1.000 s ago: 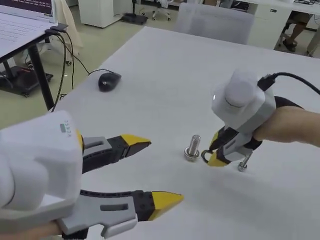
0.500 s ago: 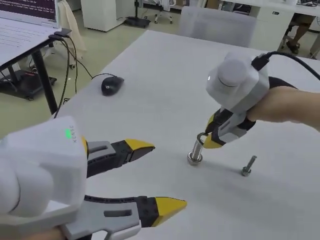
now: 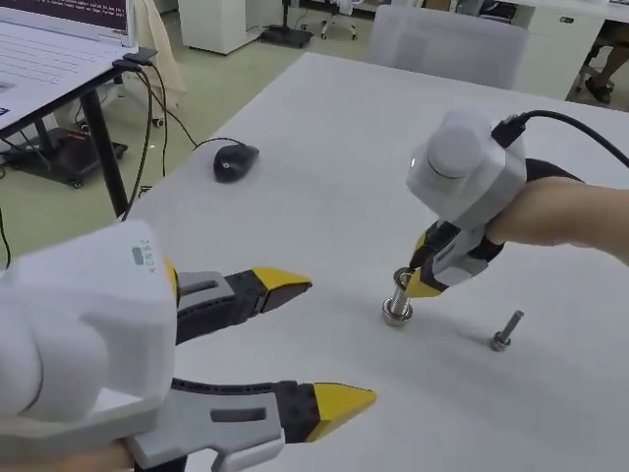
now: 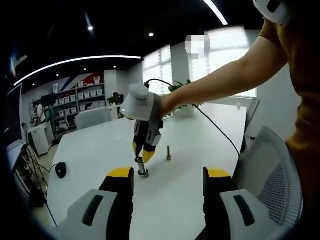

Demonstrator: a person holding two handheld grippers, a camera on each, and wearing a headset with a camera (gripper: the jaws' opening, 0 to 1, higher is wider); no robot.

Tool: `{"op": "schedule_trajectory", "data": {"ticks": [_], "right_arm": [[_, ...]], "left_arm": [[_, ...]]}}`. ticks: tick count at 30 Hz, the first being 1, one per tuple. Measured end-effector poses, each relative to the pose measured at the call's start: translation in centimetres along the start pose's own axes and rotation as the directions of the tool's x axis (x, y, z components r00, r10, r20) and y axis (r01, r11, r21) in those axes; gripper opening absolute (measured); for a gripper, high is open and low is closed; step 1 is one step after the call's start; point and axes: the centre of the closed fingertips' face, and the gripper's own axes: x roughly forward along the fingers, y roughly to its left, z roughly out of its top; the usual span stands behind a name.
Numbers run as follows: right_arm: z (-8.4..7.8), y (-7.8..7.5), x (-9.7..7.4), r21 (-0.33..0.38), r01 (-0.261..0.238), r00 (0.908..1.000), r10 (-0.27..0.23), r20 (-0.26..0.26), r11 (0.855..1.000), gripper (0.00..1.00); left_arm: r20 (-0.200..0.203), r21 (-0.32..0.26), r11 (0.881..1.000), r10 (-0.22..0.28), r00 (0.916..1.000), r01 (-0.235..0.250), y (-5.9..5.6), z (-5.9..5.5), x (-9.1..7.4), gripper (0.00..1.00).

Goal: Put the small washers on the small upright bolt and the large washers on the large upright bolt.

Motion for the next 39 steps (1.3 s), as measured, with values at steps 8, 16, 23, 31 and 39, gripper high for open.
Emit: {"op": "schedule_trajectory", "data": {"ticks": [8,16,23,31,39], "right_arm": [[-0.3,0.3,1.2,-0.010,-0.015,0.9997,0.015,-0.019,1.000,0.22],[-0.2,0.1,1.3,-0.007,-0.016,0.9997,0.016,-0.016,1.000,0.22],[-0.3,0.0,1.1,-0.048,-0.014,0.9991,0.012,-0.041,0.999,0.22],[-0.6,0.1,1.9,-0.083,-0.009,0.9977,0.003,-0.067,0.997,0.22],[-1.1,0.3,3.0,-0.064,-0.018,0.9968,0.013,-0.079,0.998,0.23]], "left_arm": [[-0.003,-0.005,1.000,0.005,1.0000,-0.005,0.3,0.0,0.0,0.55],[-0.003,-0.012,1.000,0.000,1.0000,0.000,0.2,-0.1,0.3,0.55],[-0.003,-0.016,1.000,0.002,1.0000,-0.002,0.3,-0.1,0.4,0.55],[-0.004,-0.016,1.000,-0.003,1.0000,0.003,0.3,-0.1,0.5,0.55],[-0.003,-0.021,1.000,0.003,1.0000,-0.003,0.3,-0.3,0.3,0.55]]}}
